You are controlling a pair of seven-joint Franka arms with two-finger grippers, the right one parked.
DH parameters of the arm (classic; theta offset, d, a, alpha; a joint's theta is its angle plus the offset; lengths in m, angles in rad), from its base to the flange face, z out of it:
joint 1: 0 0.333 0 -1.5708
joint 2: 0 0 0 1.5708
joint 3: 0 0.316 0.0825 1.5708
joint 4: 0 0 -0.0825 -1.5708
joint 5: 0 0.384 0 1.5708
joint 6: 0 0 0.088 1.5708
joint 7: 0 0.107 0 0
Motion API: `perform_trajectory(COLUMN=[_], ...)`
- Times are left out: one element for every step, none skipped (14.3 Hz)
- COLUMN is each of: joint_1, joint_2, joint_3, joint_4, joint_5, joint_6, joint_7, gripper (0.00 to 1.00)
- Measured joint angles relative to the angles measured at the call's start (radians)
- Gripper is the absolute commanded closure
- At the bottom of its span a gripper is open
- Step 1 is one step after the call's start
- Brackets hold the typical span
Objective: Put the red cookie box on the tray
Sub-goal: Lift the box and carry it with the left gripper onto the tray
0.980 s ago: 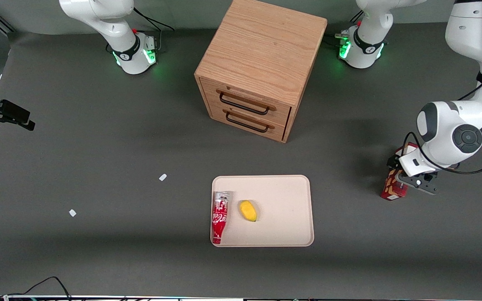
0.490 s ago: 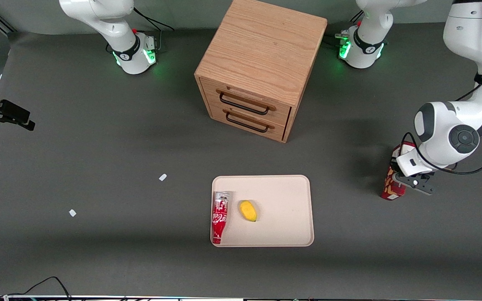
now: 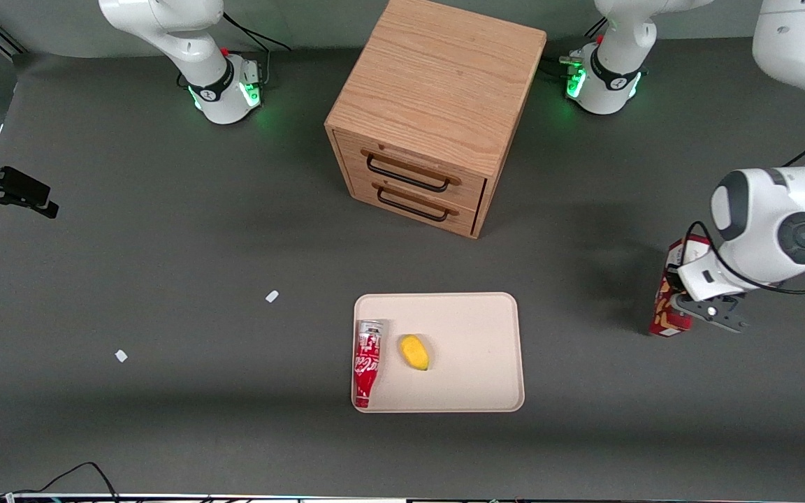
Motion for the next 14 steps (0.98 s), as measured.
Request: perform_trajectory(joint_1=[-0.001, -0.004, -0.007, -0.013, -0.019, -0.026, -0.033, -0.042, -0.055, -0.072, -0.088, -0.101, -0.117, -0.14], joint_2=[-0.014, -0.029, -0.042, -0.052, -0.058, -0.061, -0.062, -0.061, -0.059, -0.053, -0.043, -0.029, -0.008, 0.02], joint_3=[-0.003, -0.007, -0.01, -0.012, -0.014, -0.02, -0.03, -0.04, -0.048, -0.056, -0.069, -0.086, -0.104, -0.115], joint_4=[0.054, 0.112, 0.17, 0.228, 0.283, 0.335, 0.38, 0.418, 0.452, 0.486, 0.514, 0.538, 0.561, 0.589], joint_5=[-0.002, -0.012, -0.032, -0.056, -0.069, -0.076, -0.082, -0.086, -0.089, -0.092, -0.101, -0.115, -0.126, -0.13], joint_6=[-0.071, -0.148, -0.225, -0.303, -0.371, -0.428, -0.477, -0.517, -0.548, -0.571, -0.583, -0.586, -0.585, -0.578], joint_7=[-0.01, -0.03, -0.054, -0.08, -0.106, -0.132, -0.161, -0.192, -0.229, -0.271, -0.321, -0.374, -0.428, -0.476], gripper=[1.0, 1.0, 1.0, 1.0, 1.0, 1.0, 1.0, 1.0, 1.0, 1.0, 1.0, 1.0, 1.0, 1.0])
